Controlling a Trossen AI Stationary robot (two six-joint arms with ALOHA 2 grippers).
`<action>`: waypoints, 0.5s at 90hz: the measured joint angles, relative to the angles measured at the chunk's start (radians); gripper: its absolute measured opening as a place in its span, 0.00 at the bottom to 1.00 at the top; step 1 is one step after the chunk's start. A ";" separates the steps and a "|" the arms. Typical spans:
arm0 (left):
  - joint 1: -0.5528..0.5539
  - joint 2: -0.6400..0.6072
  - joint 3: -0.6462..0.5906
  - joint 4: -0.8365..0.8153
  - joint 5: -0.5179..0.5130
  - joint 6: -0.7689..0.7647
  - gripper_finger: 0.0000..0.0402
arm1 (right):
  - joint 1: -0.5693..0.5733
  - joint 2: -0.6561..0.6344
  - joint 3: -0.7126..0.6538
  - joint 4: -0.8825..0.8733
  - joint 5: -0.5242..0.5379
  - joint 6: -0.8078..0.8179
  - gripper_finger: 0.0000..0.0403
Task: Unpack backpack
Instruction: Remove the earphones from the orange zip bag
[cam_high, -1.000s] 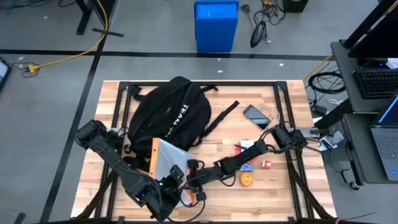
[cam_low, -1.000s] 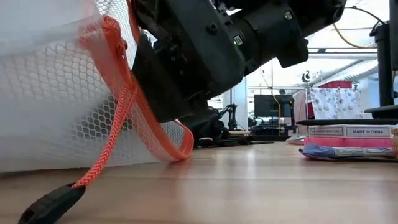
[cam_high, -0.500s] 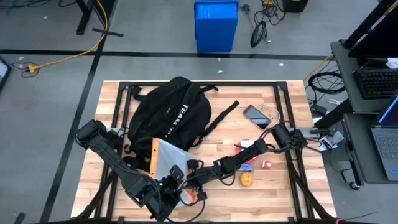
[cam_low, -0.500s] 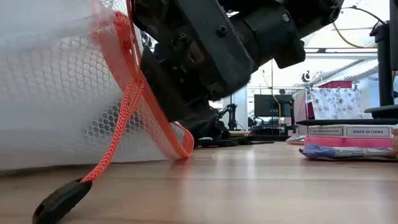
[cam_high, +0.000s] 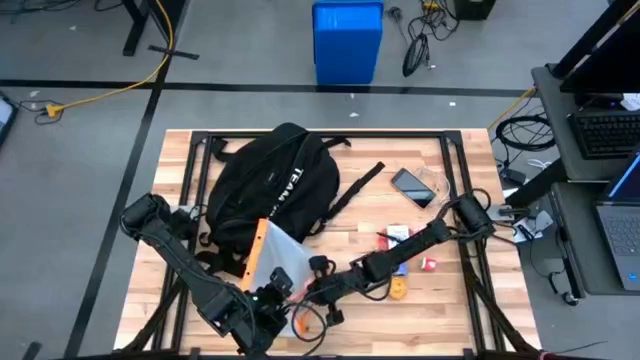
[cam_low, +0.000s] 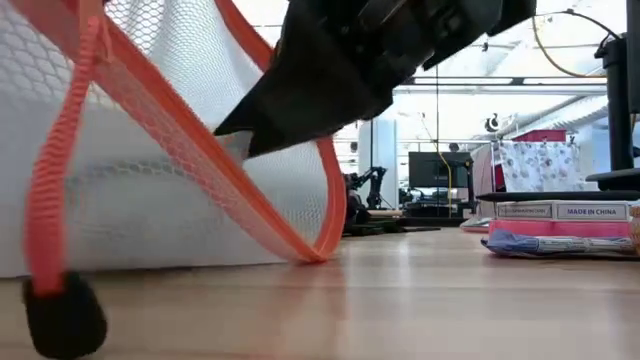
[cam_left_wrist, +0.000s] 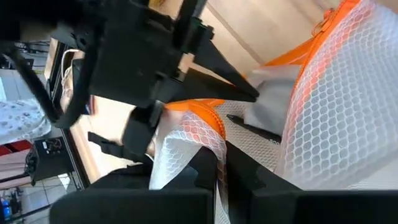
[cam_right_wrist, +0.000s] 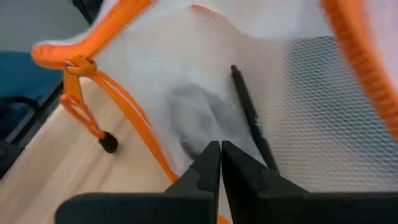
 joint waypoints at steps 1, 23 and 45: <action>0.000 0.000 0.000 0.000 0.000 0.000 0.00 | 0.001 -0.002 0.000 -0.001 0.003 0.000 0.00; 0.000 0.000 0.000 0.000 0.001 0.000 0.00 | 0.012 -0.032 0.000 -0.129 0.058 0.012 0.00; 0.000 0.000 0.000 -0.001 0.001 -0.001 0.00 | 0.011 -0.044 0.000 -0.162 0.102 0.024 0.00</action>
